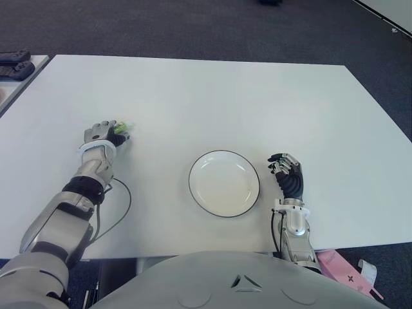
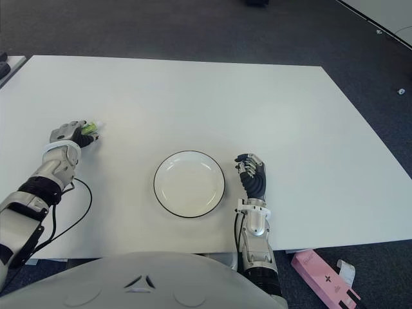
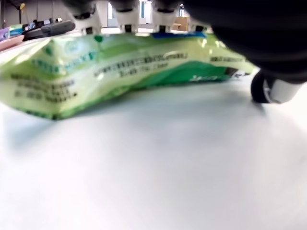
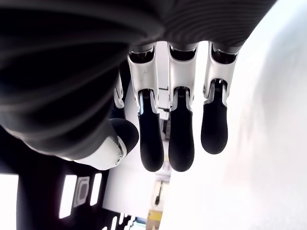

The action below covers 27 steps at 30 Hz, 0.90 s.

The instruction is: Put the toothpaste on the table into the plate.

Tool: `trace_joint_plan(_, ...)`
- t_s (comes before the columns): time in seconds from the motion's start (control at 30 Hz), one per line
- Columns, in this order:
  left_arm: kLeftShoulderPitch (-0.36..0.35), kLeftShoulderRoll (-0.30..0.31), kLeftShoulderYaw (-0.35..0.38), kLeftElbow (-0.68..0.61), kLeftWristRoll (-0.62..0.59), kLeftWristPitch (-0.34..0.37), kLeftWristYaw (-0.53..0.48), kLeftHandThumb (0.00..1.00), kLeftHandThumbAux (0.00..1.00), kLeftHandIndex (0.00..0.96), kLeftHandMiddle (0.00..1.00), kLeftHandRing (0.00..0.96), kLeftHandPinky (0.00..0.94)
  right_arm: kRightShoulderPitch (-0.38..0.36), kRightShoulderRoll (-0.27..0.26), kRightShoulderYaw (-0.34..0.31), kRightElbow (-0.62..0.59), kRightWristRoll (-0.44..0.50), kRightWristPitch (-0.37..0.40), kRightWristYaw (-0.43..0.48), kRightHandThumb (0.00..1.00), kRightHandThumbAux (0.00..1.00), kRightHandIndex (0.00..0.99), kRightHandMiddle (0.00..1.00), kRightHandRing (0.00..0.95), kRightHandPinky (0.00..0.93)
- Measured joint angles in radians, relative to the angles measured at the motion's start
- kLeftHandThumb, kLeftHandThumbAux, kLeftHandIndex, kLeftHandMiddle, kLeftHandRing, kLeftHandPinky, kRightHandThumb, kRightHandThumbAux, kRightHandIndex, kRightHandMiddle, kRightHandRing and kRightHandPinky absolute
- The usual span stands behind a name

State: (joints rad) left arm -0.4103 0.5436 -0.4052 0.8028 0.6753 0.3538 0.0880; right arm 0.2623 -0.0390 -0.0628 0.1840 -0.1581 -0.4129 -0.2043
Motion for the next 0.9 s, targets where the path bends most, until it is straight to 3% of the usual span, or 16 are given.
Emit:
trace_joint_plan(0.3,0.003,-0.013,0.023,-0.002,-0.008,0.018,0.052,0.397,0.359,0.094,0.185,0.178,0.256,0.0,-0.005,0.0,0.0,0.0,-0.01,0.005,0.71,0.73,0.43,0.494,0.542,0.564)
trace_joint_plan(0.5,0.005,-0.034,0.043,0.003,-0.016,0.029,0.096,0.427,0.38,0.128,0.213,0.212,0.302,-0.001,-0.007,-0.002,0.0,0.003,-0.014,0.014,0.711,0.73,0.431,0.497,0.537,0.555)
trace_joint_plan(0.67,0.013,-0.047,0.056,-0.007,-0.022,0.046,0.124,0.492,0.397,0.211,0.274,0.267,0.393,-0.002,-0.007,-0.002,0.0,0.004,-0.017,0.019,0.712,0.73,0.432,0.505,0.537,0.561)
trace_joint_plan(0.9,0.032,-0.052,0.08,-0.023,-0.03,0.048,0.154,0.576,0.41,0.307,0.336,0.334,0.426,-0.002,-0.006,-0.008,-0.001,0.006,-0.017,0.021,0.713,0.729,0.431,0.504,0.538,0.561)
